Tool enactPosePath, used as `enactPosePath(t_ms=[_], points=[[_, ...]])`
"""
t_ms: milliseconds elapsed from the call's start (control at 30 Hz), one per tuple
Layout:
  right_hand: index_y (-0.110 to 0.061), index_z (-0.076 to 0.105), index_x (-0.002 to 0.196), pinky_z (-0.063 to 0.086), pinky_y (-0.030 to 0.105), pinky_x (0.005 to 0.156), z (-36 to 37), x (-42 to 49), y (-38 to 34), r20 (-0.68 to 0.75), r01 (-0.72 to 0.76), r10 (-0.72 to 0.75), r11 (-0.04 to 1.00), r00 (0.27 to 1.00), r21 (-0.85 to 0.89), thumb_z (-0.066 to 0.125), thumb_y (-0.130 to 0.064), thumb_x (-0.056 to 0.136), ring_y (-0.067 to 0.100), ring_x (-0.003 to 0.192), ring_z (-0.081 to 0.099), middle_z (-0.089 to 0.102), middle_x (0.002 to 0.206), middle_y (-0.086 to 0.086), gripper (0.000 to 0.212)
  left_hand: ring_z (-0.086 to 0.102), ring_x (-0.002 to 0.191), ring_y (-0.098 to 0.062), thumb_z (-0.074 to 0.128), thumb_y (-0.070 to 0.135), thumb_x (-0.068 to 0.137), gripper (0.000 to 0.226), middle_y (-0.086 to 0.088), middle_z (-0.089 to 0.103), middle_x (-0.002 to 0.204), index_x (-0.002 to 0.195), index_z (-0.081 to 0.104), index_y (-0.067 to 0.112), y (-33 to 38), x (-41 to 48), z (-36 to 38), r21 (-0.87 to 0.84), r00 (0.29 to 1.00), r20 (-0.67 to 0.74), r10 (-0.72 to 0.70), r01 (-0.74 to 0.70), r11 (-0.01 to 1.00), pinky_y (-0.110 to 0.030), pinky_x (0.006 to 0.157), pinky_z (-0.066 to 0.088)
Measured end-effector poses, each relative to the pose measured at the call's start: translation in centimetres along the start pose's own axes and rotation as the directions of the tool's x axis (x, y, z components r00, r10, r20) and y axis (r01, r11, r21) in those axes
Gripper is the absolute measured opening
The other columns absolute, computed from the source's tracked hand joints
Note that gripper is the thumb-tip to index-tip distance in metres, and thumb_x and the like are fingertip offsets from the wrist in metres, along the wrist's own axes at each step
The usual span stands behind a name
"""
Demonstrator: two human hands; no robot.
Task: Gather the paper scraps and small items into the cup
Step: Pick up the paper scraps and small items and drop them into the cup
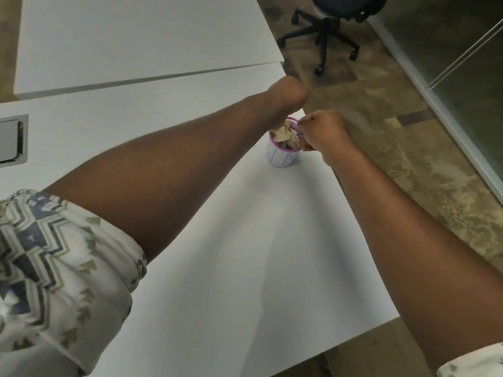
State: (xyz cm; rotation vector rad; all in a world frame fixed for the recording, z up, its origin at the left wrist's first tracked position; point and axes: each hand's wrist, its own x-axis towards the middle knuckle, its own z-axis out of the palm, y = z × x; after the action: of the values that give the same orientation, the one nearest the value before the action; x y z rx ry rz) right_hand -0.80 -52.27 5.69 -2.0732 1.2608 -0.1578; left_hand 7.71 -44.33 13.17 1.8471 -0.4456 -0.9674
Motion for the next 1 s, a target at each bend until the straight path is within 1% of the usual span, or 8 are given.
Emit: enactPosePath(t_ms=[100, 267, 367, 600, 700, 767, 900, 1000], points=[[-0.018, 0.072, 0.076, 0.063, 0.046, 0.07, -0.3, -1.0, 0.0, -0.044, -0.034, 0.043, 0.983, 0.998, 0.182, 0.062, -0.028, 0.079, 0.025, 0.072, 0.07, 0.074, 0.08, 0.006, 0.015, 0.063, 0.106, -0.022, 0.046, 0.01, 0.1, 0.014, -0.013, 0.066, 0.111, 0.094, 0.058, 0.006, -0.9, -0.3, -1.6, 0.123, 0.996, -0.019, 0.085, -0.082, 0.989, -0.03, 0.09, 0.053], [-0.017, 0.077, 0.097, 0.063, 0.046, 0.071, 0.4, -5.3, 0.2, -0.046, 0.031, -0.02, 0.964, 0.999, 0.262, 0.062, -0.031, 0.084, 0.022, 0.081, 0.073, 0.075, 0.095, 0.002, 0.024, 0.07, 0.102, -0.027, 0.052, 0.008, 0.093, 0.029, -0.02, 0.072, 0.111, 0.115, 0.065, -0.006, -4.3, -1.8, -6.7, 0.171, 0.995, -0.002, 0.097, -0.096, 0.981, -0.036, 0.083, 0.055], [-0.019, 0.077, 0.093, 0.062, 0.047, 0.074, 1.7, -9.2, 0.8, 0.005, 0.022, -0.025, 0.943, 1.0, 0.333, 0.06, -0.028, 0.085, 0.022, 0.079, 0.073, 0.075, 0.095, 0.005, 0.02, 0.068, 0.084, -0.017, 0.054, 0.012, 0.089, 0.029, -0.014, 0.074, 0.106, 0.11, 0.069, 0.002, -7.7, -4.4, -10.3, 0.122, 0.997, -0.006, 0.076, -0.075, 0.99, -0.03, 0.075, 0.051], [-0.026, 0.076, 0.091, 0.061, 0.049, 0.078, 7.2, -17.3, 2.6, 0.139, -0.074, 0.029, 0.939, 0.99, 0.335, 0.058, -0.04, 0.076, 0.018, 0.073, 0.073, 0.075, 0.082, -0.005, 0.028, 0.068, 0.086, -0.017, 0.055, 0.01, 0.091, 0.021, -0.007, 0.074, 0.099, 0.099, 0.073, 0.019, -18.7, -10.4, -17.1, 0.185, 0.997, -0.079, -0.012, 0.026, 0.982, -0.032, 0.079, 0.052], [-0.029, 0.075, 0.09, 0.059, 0.046, 0.082, 10.1, -20.4, 3.3, 0.169, -0.055, 0.01, 0.962, 0.985, 0.266, 0.055, -0.052, 0.071, 0.015, 0.08, 0.073, 0.075, 0.084, -0.009, 0.035, 0.067, 0.091, -0.017, 0.06, 0.014, 0.091, 0.021, -0.002, 0.073, 0.102, 0.105, 0.074, 0.019, -23.7, -13.3, -18.7, 0.485, 0.99, -0.117, 0.08, -0.014, 0.874, -0.027, 0.084, 0.048], [-0.027, 0.075, 0.091, 0.058, 0.041, 0.085, 11.9, -22.7, 3.4, 0.202, -0.018, -0.022, 0.981, 0.979, 0.196, 0.061, -0.042, 0.079, 0.014, 0.082, 0.072, 0.075, 0.085, -0.01, 0.024, 0.067, 0.091, -0.023, 0.063, 0.014, 0.091, 0.019, -0.005, 0.07, 0.102, 0.106, 0.073, 0.016, -26.6, -15.2, -19.3, 0.642, 0.981, -0.054, 0.187, -0.109, 0.759, -0.025, 0.08, 0.046], [-0.023, 0.074, 0.092, 0.05, 0.018, 0.077, 15.2, -27.3, 2.7, 0.242, 0.177, -0.196, 0.979, 0.95, 0.097, 0.064, -0.019, 0.088, 0.005, 0.075, 0.064, 0.072, 0.089, -0.008, 0.012, 0.057, 0.095, -0.024, 0.069, 0.025, 0.088, 0.024, -0.002, 0.059, 0.104, 0.112, 0.067, 0.021, -30.9, -17.9, -19.8, 0.748, 0.961, 0.101, 0.256, -0.243, 0.617, -0.035, 0.08, 0.048], [-0.022, 0.071, 0.097, 0.049, 0.023, 0.073, 17.5, -29.2, 2.7, 0.257, 0.32, -0.321, 0.946, 0.911, 0.047, 0.064, -0.018, 0.088, 0.009, 0.078, 0.061, 0.066, 0.09, -0.007, 0.012, 0.053, 0.092, -0.027, 0.072, 0.022, 0.086, 0.03, -0.003, 0.057, 0.105, 0.116, 0.067, 0.021, -33.1, -18.6, -19.7, 0.787, 0.937, 0.122, 0.328, -0.293, 0.543, -0.037, 0.076, 0.048]])
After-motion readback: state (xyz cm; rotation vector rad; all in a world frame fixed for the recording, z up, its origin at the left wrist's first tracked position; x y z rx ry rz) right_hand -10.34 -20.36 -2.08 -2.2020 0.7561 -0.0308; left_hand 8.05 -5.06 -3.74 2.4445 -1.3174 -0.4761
